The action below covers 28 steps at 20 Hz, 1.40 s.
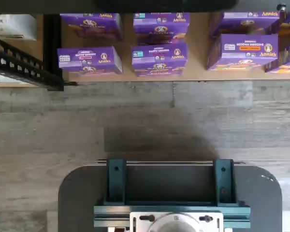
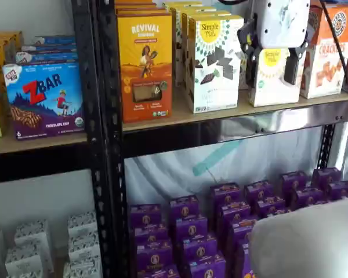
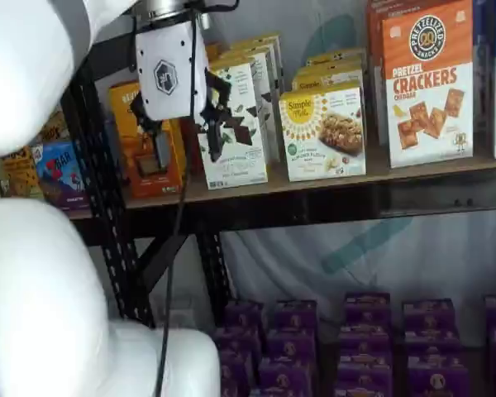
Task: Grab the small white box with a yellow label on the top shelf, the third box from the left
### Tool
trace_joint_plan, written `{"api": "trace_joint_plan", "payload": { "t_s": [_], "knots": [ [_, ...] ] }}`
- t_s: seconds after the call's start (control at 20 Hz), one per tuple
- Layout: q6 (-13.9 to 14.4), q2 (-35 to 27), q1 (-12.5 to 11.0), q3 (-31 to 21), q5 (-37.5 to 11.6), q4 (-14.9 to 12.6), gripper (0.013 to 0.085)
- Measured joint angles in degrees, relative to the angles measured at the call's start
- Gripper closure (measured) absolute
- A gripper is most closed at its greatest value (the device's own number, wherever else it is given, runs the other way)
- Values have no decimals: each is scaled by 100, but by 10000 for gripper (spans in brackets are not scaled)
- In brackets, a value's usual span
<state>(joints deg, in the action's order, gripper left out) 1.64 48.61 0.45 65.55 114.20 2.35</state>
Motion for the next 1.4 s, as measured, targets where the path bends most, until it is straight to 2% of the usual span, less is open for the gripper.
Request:
{"api": "trace_joint_plan", "payload": {
  "t_s": [0.1,0.3,0.5,0.65,0.95,1.4],
  "knots": [
    [-108,58,-207,-55,-86,223,130],
    [-178,67,-294,-80,-146,299,130],
    [-160,142,-143,-206,-492,-18,130],
    [-202,131,-137,-273,-724,-182,130],
    [-667,-114,-594,-352,-1360,-332,130],
    [-1583,-810,-1560,-187,-2210,-281,130]
  ]
}}
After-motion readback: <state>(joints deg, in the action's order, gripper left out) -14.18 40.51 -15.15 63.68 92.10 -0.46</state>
